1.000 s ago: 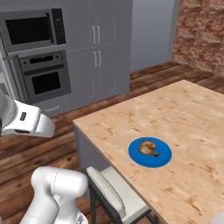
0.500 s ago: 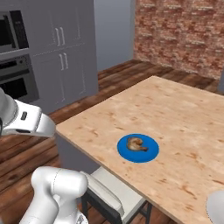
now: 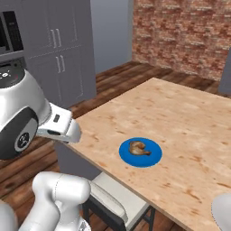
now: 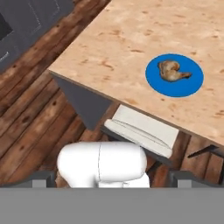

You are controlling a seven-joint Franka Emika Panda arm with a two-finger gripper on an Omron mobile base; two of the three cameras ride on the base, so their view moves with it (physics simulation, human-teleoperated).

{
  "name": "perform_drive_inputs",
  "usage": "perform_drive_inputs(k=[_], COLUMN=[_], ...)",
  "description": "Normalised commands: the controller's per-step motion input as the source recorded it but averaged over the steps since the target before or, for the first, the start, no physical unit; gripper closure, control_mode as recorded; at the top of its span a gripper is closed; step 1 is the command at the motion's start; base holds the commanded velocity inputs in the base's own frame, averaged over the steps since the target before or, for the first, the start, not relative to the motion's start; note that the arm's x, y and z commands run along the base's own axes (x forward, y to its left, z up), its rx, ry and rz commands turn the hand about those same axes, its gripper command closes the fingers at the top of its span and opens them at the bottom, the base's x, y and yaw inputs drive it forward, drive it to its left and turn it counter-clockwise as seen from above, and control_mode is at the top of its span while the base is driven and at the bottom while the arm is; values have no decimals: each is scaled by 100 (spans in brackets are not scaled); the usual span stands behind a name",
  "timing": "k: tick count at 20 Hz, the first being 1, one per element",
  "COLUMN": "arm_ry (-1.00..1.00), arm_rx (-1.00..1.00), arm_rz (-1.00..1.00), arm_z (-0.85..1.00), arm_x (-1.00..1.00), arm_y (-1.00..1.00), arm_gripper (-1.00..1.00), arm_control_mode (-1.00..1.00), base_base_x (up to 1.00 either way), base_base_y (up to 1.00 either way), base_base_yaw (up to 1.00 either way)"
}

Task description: Transport the chicken drumstick and lime to the fridge. Place the chicken drumstick on the rack containing meat and place the lime on the rack containing the vegetable, ensuring meats and vegetables are on different racks.

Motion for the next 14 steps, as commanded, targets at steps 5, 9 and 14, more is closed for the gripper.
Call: perform_drive_inputs(k=[5,9,14], arm_ry=[26,4,3], arm_rx=[1,-4,-2], arm_rz=[1,32,43], arm_z=[-50,-56,-47], arm_x=[30,14,39], arm_y=[-77,-48,-40], arm_gripper=[-100,-100,-100], arm_control_mode=[-100,-100,-100], base_base_x=[0,0,0], base_base_y=[0,0,0], base_base_yaw=[0,0,0])
